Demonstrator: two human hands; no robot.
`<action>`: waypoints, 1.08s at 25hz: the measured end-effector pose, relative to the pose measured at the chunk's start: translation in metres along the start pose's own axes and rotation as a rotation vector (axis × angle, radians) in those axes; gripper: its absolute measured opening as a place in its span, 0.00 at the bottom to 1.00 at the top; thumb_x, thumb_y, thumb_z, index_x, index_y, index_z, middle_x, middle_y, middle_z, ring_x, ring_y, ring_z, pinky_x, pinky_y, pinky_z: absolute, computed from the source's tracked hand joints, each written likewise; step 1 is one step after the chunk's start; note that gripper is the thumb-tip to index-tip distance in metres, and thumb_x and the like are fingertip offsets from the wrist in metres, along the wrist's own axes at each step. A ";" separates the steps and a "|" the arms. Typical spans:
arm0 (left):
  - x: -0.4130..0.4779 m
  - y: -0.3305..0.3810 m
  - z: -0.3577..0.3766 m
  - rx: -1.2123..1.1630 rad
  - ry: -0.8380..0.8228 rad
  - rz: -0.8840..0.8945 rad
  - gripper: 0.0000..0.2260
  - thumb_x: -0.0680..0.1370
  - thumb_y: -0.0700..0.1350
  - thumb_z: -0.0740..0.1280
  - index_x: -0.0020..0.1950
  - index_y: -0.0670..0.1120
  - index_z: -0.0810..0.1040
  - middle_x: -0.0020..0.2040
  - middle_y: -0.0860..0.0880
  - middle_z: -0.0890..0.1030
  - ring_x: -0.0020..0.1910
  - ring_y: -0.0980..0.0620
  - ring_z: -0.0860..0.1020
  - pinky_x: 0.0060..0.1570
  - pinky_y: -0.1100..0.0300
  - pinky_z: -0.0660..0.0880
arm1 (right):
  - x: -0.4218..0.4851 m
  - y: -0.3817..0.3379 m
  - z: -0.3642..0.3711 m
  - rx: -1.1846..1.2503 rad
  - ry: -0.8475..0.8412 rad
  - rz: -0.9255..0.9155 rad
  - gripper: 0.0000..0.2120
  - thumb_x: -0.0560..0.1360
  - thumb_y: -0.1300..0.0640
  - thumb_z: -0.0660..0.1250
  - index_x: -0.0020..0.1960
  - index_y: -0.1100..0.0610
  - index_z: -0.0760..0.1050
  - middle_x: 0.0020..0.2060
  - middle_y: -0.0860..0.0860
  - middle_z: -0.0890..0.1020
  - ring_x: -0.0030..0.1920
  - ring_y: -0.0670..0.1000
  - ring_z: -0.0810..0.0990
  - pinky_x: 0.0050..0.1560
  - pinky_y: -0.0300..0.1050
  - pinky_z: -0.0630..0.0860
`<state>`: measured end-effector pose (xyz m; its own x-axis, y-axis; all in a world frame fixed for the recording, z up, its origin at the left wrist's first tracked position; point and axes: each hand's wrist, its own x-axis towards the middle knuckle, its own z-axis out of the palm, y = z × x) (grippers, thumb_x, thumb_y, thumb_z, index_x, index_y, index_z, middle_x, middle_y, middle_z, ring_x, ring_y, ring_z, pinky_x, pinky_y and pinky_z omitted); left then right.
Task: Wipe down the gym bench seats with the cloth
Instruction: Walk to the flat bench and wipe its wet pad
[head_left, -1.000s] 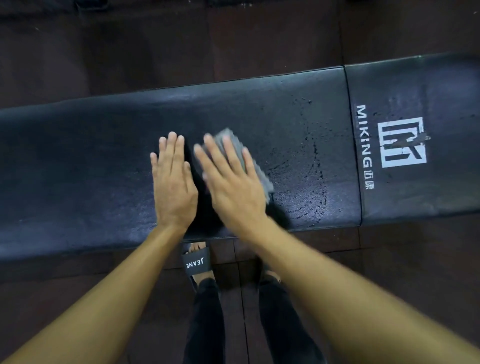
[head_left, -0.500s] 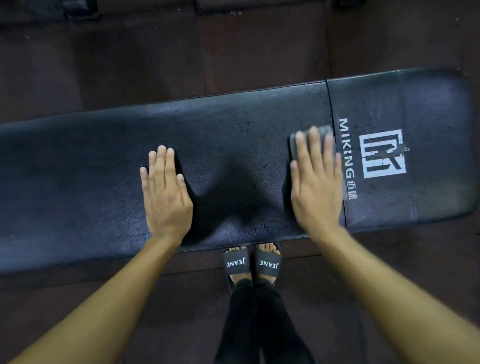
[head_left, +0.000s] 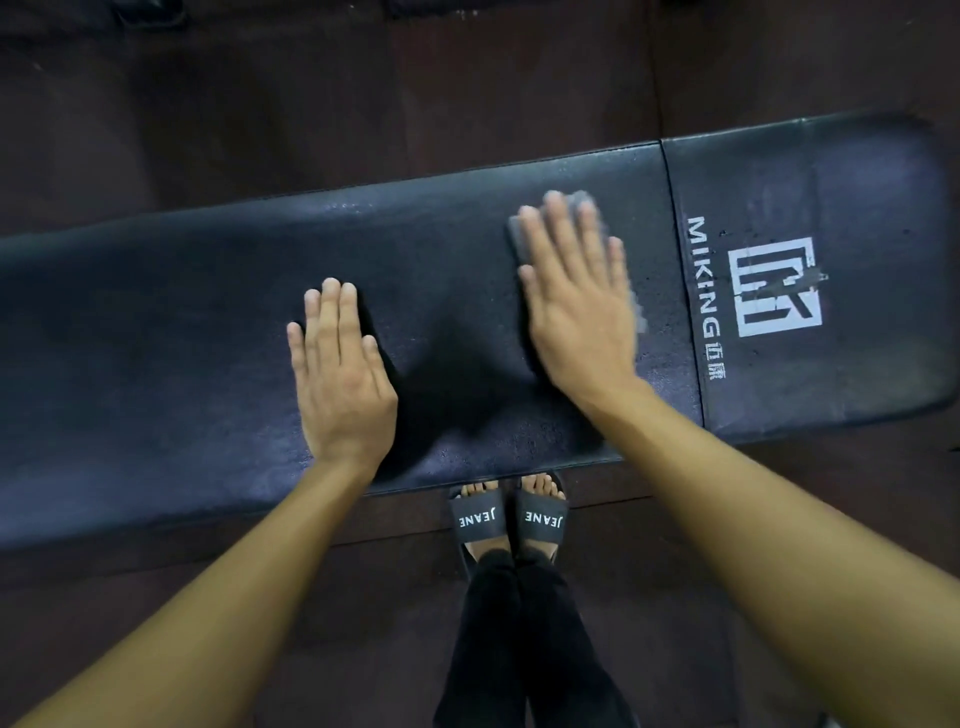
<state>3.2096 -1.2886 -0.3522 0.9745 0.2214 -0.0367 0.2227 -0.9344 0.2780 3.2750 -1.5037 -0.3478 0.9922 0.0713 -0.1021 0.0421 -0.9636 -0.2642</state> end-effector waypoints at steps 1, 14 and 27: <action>-0.001 0.000 0.000 0.011 0.004 -0.002 0.22 0.84 0.41 0.51 0.79 0.42 0.57 0.80 0.47 0.58 0.80 0.49 0.52 0.79 0.48 0.48 | -0.011 0.015 -0.005 0.001 0.007 0.070 0.24 0.85 0.48 0.47 0.81 0.47 0.51 0.81 0.47 0.53 0.81 0.51 0.49 0.79 0.55 0.50; 0.002 0.006 -0.007 -0.025 -0.053 -0.037 0.23 0.84 0.41 0.52 0.79 0.43 0.57 0.80 0.47 0.57 0.80 0.50 0.51 0.79 0.49 0.47 | -0.104 0.013 -0.004 0.187 0.012 0.042 0.22 0.85 0.54 0.53 0.79 0.50 0.61 0.79 0.47 0.61 0.80 0.49 0.54 0.76 0.53 0.60; -0.038 0.208 0.024 -0.260 -0.135 0.089 0.20 0.82 0.40 0.55 0.74 0.43 0.68 0.77 0.47 0.65 0.78 0.49 0.57 0.78 0.48 0.47 | -0.084 0.130 -0.114 0.825 0.105 0.184 0.22 0.83 0.66 0.56 0.76 0.56 0.66 0.75 0.50 0.68 0.76 0.45 0.64 0.77 0.45 0.60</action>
<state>3.2192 -1.4983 -0.3163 0.9885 0.0862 -0.1239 0.1388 -0.8417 0.5217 3.2105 -1.6649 -0.2641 0.9824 -0.1316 -0.1328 -0.1791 -0.4579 -0.8708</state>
